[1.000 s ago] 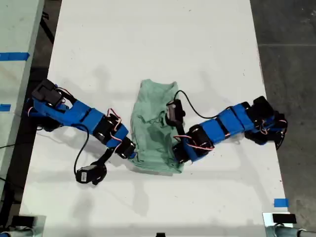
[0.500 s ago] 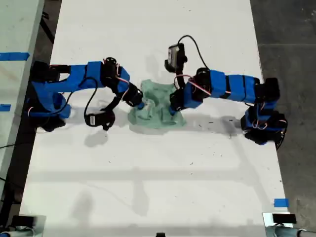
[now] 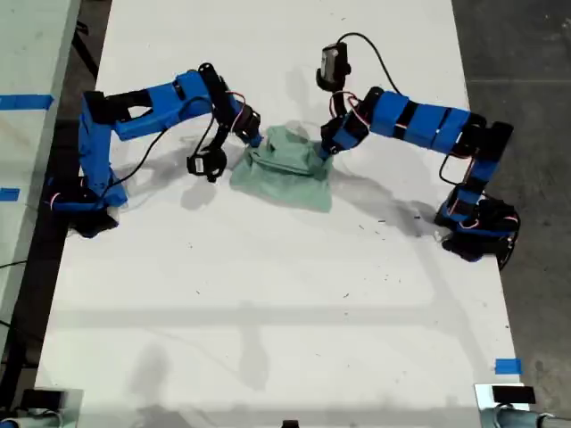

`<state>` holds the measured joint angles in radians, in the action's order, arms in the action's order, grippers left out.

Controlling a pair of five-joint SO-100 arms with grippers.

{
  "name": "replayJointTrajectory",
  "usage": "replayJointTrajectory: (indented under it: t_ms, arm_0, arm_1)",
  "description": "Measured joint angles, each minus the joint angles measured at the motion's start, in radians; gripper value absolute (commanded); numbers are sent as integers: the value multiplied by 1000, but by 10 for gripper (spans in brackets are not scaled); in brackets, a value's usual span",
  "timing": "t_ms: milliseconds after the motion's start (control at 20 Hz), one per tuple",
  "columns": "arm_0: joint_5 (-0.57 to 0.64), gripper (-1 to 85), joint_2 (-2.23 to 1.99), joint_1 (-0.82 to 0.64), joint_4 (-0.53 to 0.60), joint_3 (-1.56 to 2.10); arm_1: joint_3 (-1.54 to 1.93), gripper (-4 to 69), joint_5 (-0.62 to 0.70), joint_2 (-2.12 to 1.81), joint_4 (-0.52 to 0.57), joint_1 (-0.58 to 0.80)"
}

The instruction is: Fold tshirt

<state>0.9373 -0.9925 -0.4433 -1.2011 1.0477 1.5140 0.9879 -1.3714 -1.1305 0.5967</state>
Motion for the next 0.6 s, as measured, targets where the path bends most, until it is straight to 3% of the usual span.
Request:
replayJointTrajectory:
  t_ms: [150, 300, 450, 600]
  arm_0:
    - [-12, 273, 222, -118, -61, -199]
    - [-28, 266, 190, -150, -175, -255]
    - [-41, 249, -40, -137, -276, -255]
    - [-48, 55, -321, -117, -400, -215]
  arm_1:
    - [-26, 344, 2, 181, 37, 86]
    - [-55, 335, -28, 163, -52, 83]
    - [-114, 303, -63, 2, -219, 66]
    - [-120, 267, -118, -242, -373, 37]
